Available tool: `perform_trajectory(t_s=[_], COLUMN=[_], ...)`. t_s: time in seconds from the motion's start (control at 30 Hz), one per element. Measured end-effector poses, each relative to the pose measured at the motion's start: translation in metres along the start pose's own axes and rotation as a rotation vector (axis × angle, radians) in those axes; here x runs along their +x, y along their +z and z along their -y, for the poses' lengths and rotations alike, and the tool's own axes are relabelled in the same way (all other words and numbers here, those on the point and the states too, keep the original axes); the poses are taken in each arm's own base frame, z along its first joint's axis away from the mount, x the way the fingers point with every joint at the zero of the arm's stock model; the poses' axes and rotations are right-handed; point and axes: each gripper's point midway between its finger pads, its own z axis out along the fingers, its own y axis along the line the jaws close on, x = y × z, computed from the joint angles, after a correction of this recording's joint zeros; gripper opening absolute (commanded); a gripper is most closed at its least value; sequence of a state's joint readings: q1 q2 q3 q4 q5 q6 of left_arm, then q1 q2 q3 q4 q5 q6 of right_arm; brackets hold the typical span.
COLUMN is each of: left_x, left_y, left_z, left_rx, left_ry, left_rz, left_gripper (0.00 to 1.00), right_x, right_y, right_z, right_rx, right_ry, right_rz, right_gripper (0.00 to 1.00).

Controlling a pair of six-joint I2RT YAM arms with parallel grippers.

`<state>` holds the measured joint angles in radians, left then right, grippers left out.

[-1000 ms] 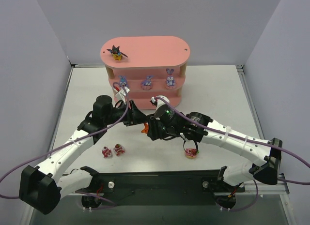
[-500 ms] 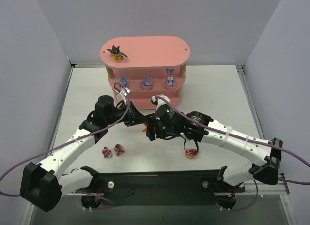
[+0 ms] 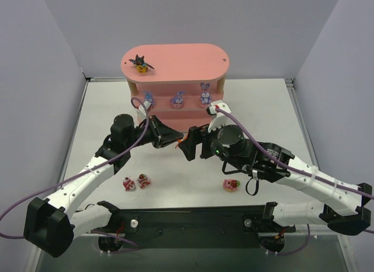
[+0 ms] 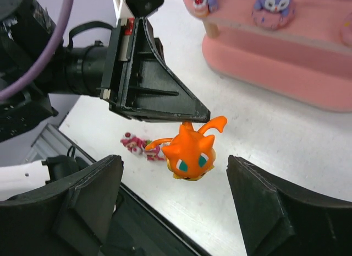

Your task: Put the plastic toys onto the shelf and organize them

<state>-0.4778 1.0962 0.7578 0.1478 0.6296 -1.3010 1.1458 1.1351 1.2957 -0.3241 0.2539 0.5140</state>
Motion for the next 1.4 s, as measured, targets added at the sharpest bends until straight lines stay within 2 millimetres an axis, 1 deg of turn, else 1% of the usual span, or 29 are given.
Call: perform_trajectory(t_s=[0.1, 0.17, 0.27, 0.3, 0.37, 0.4, 0.47, 0.5, 0.6, 0.63, 0.67, 0.7, 0.77, 0.8, 0.83, 0.87, 0.93, 1.03, 1.07, 1.17, 1.23, 1.37, 1.4], left_x=[-0.004, -0.005, -0.007, -0.007, -0.009, -0.010, -0.011, -0.011, -0.012, -0.012, -0.012, -0.012, -0.012, -0.010, -0.008, -0.008, -0.014, -0.032, -0.042, -0.068, -0.075, -0.070, -0.068], left_y=[-0.001, -0.003, -0.004, -0.005, -0.005, -0.006, -0.006, -0.006, -0.007, -0.007, -0.007, -0.007, -0.008, -0.008, -0.008, -0.008, -0.009, -0.015, -0.021, -0.043, -0.056, -0.070, -0.073], left_z=[0.020, 0.032, 0.042, 0.045, 0.049, 0.048, 0.048, 0.048, 0.051, 0.052, 0.052, 0.053, 0.053, 0.054, 0.055, 0.055, 0.056, 0.053, 0.050, 0.036, 0.022, -0.007, -0.019], left_rx=[0.068, 0.106, 0.144, 0.152, 0.169, 0.172, 0.180, 0.184, 0.194, 0.197, 0.200, 0.201, 0.205, 0.204, 0.200, 0.194, 0.168, 0.091, 0.055, -0.061, -0.136, -0.262, -0.301], left_ry=[-0.034, -0.050, -0.066, -0.073, -0.080, -0.089, -0.105, -0.114, -0.116, -0.116, -0.116, -0.115, -0.105, -0.097, -0.085, -0.068, -0.027, 0.061, 0.086, 0.155, 0.187, 0.222, 0.228], left_rz=[0.015, 0.021, 0.026, 0.026, 0.033, 0.039, 0.041, 0.041, 0.044, 0.045, 0.045, 0.045, 0.041, 0.032, 0.023, 0.021, 0.035, 0.096, 0.137, 0.252, 0.303, 0.317, 0.317], left_gripper=[0.00, 0.00, 0.00, 0.00, 0.00, 0.00, 0.00, 0.00, 0.00, 0.10, 0.27, 0.63, 0.87, 0.94, 0.97, 0.97, 0.97, 0.97, 0.97, 0.97, 0.97, 0.97, 0.97], right_x=[-0.016, -0.020, -0.025, -0.026, -0.026, -0.027, -0.028, -0.029, -0.030, -0.031, -0.032, -0.033, -0.033, -0.034, -0.036, -0.037, -0.041, -0.059, -0.066, -0.092, -0.115, -0.158, -0.167], right_y=[-0.003, -0.001, 0.008, 0.011, 0.017, 0.018, 0.019, 0.020, 0.020, 0.019, 0.019, 0.019, 0.019, 0.019, 0.020, 0.022, 0.022, 0.020, 0.019, 0.014, 0.010, 0.010, 0.013], right_z=[-0.001, -0.001, -0.004, -0.005, -0.007, -0.009, -0.008, -0.008, -0.008, -0.008, -0.009, -0.009, -0.009, -0.008, -0.007, -0.006, -0.002, 0.010, 0.016, 0.037, 0.054, 0.081, 0.089], right_rx=[-0.006, 0.003, 0.017, 0.021, 0.024, 0.018, 0.024, 0.025, 0.027, 0.026, 0.024, 0.025, 0.027, 0.032, 0.040, 0.048, 0.067, 0.119, 0.139, 0.206, 0.257, 0.333, 0.350], right_ry=[0.001, -0.011, -0.026, -0.032, -0.034, -0.036, -0.041, -0.036, -0.037, -0.036, -0.034, -0.034, -0.033, -0.033, -0.033, -0.034, -0.036, -0.042, -0.044, -0.044, -0.043, -0.030, -0.028], right_rz=[0.064, 0.077, 0.085, 0.088, 0.088, 0.094, 0.099, 0.101, 0.107, 0.110, 0.112, 0.113, 0.114, 0.117, 0.119, 0.121, 0.130, 0.167, 0.182, 0.232, 0.274, 0.350, 0.362], right_gripper=[0.74, 0.72, 0.60, 0.51, 0.43, 0.33, 0.21, 0.12, 0.00, 0.00, 0.00, 0.00, 0.00, 0.00, 0.00, 0.00, 0.00, 0.00, 0.00, 0.00, 0.00, 0.00, 0.00])
